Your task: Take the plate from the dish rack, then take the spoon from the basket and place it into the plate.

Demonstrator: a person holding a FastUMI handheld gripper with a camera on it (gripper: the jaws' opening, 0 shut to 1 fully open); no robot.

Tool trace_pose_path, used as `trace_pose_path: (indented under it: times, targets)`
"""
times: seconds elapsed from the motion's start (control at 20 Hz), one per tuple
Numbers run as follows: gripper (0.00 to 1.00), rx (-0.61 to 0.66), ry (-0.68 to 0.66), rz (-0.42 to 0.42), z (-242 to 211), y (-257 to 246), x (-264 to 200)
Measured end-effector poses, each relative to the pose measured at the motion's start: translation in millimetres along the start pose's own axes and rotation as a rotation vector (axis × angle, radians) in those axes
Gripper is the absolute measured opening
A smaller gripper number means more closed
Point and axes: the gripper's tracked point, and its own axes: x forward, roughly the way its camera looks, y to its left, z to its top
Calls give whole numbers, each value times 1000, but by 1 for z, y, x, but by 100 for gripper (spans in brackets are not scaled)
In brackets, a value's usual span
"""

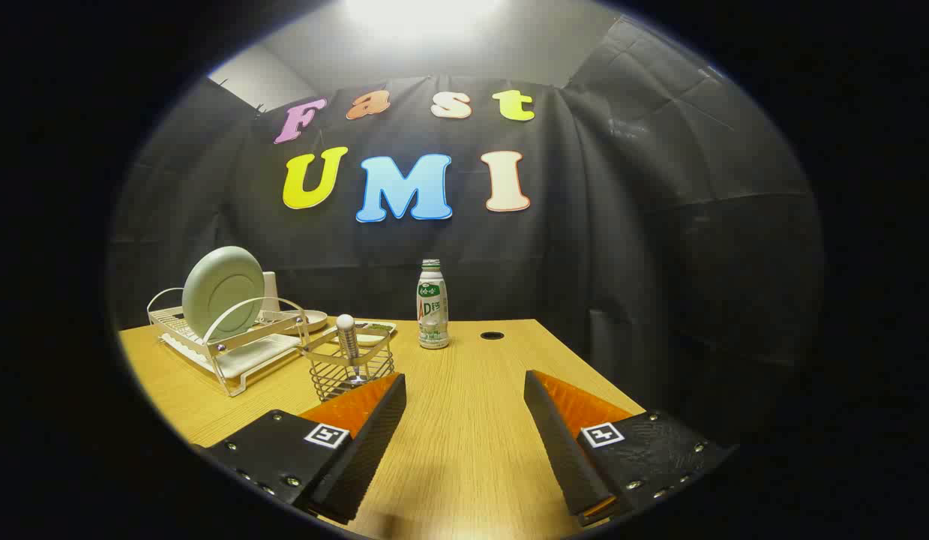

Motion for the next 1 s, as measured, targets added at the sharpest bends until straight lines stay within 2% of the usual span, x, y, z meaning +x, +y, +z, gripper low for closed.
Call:
trace_pose_path:
  times: [0.3, 0.55, 0.85, 1.0]
  targets:
    - [97, 37, -2, -16, 7, -8, 50]
    - [97, 37, -77, -92, 49, -34, 83]
    - [97, -27, -75, -178, 110, -57, 27]
    - [97, -57, -39, -178, 128, -51, -15]
